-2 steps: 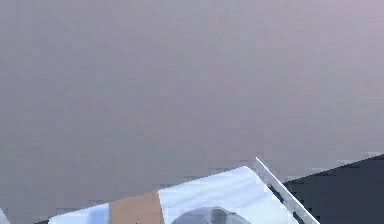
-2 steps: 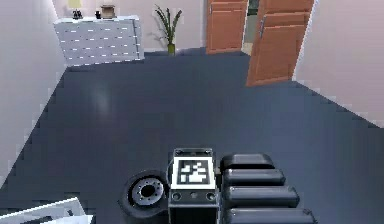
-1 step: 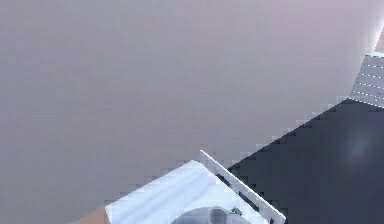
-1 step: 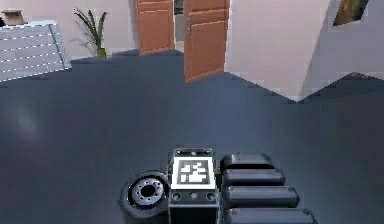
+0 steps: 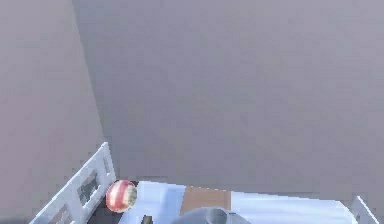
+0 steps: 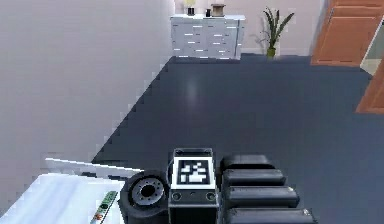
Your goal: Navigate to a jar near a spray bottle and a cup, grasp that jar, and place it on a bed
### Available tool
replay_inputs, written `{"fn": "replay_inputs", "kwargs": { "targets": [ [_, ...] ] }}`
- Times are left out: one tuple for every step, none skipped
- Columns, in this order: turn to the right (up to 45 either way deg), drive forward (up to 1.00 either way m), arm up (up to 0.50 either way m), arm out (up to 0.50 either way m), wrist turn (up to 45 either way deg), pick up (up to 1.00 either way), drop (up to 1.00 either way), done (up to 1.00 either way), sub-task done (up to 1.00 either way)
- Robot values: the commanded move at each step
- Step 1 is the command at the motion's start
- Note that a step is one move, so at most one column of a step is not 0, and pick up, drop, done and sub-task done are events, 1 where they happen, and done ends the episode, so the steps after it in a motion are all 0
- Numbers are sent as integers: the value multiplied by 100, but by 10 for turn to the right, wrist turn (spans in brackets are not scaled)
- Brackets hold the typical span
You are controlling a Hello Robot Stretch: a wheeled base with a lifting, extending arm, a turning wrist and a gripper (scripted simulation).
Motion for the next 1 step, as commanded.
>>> {"fn": "replay_inputs", "kwargs": {
  "targets": [
    [-30, 0, 0, 0, 0, 0, 0, 0, 0]
  ]
}}
